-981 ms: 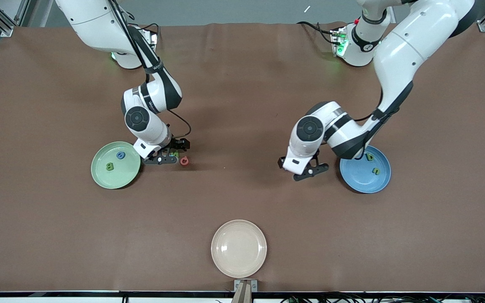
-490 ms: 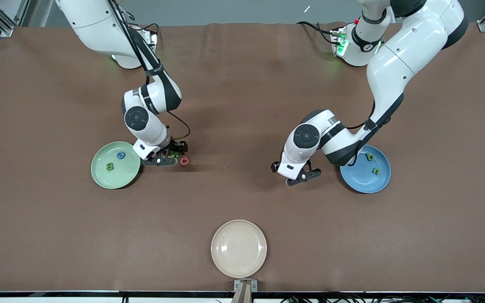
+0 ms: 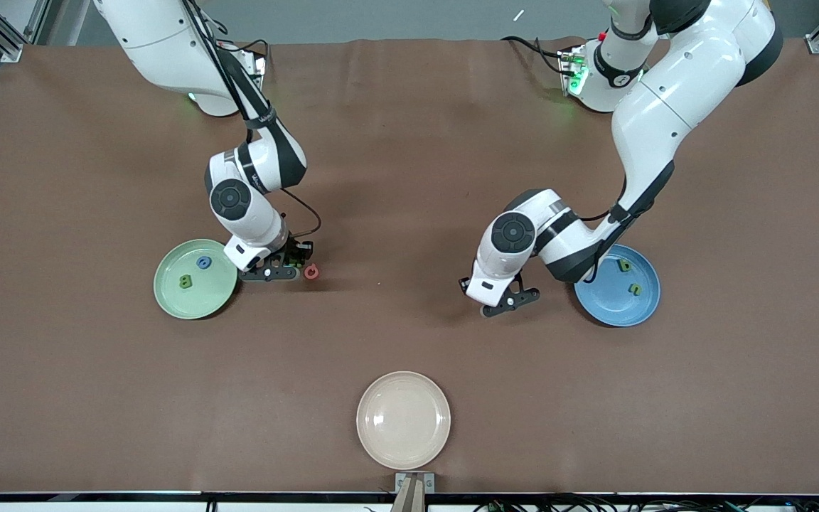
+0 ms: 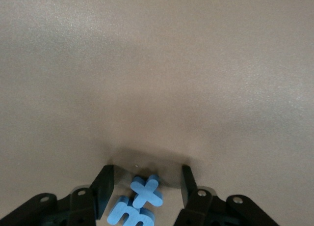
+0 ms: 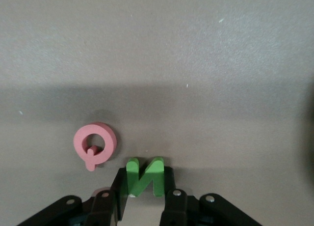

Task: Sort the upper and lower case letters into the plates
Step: 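Grasp the blue x with the left gripper while the right gripper grasps the green N, then drop the x into the blue plate while the right gripper drops N, grasps pink Q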

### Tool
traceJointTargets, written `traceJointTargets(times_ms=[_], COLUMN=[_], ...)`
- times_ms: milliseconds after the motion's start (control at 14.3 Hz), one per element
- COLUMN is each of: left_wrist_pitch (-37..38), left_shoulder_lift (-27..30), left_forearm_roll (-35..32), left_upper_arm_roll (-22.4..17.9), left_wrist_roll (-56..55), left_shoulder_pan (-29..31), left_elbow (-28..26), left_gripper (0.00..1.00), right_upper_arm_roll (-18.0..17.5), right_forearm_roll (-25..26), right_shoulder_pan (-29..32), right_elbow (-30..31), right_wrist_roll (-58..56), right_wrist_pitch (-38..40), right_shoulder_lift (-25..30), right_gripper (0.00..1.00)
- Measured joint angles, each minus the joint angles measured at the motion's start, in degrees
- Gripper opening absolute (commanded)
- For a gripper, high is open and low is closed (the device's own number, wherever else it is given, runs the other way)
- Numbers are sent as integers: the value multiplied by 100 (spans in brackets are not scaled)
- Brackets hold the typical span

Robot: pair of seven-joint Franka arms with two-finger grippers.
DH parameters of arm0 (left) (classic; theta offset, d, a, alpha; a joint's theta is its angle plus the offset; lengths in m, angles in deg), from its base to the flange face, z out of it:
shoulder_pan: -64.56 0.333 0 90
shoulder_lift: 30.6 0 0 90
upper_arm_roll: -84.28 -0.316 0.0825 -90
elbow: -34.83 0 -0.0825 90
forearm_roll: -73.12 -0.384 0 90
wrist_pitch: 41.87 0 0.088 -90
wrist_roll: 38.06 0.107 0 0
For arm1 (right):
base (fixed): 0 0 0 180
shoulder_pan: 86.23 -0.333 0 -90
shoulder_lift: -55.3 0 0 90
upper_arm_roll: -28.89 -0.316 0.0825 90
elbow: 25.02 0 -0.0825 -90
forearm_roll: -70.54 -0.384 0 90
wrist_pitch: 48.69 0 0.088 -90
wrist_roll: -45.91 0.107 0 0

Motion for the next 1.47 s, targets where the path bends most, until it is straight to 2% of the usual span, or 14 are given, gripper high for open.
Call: traceJointTargets(times_ms=[350,630,840,1121,1261,1471], left_wrist_pitch=[-1,-2,-3,-3,-3,-3], left_shoulder_lift=[-2,-2,-2,-1,-1,-1], left_forearm_roll=[0,33,79,84,84,85], left_upper_arm_roll=[-1,0,1,11,11,11], left_wrist_roll=[0,0,0,0,0,0], left_shoulder_pan=[-5,-46,-52,-53,-52,-52], left_elbow=[30,37,38,44,45,51], left_gripper=[48,45,33,14,10,10], right_upper_arm_roll=[84,212,283,294,278,240], right_forearm_roll=[6,19,25,202,248,261], right_shoulder_pan=[165,723,1284,1799,1812,1799], right_elbow=[-99,-635,-882,-841,-788,-776], right_wrist_roll=[-102,-1059,-1945,-2499,-2504,-2503], right_wrist_pitch=[152,1262,1788,1746,1656,1595], right_shoulder_lift=[-27,125,307,227,88,-115], right_gripper=[0,0,0,1,2,4])
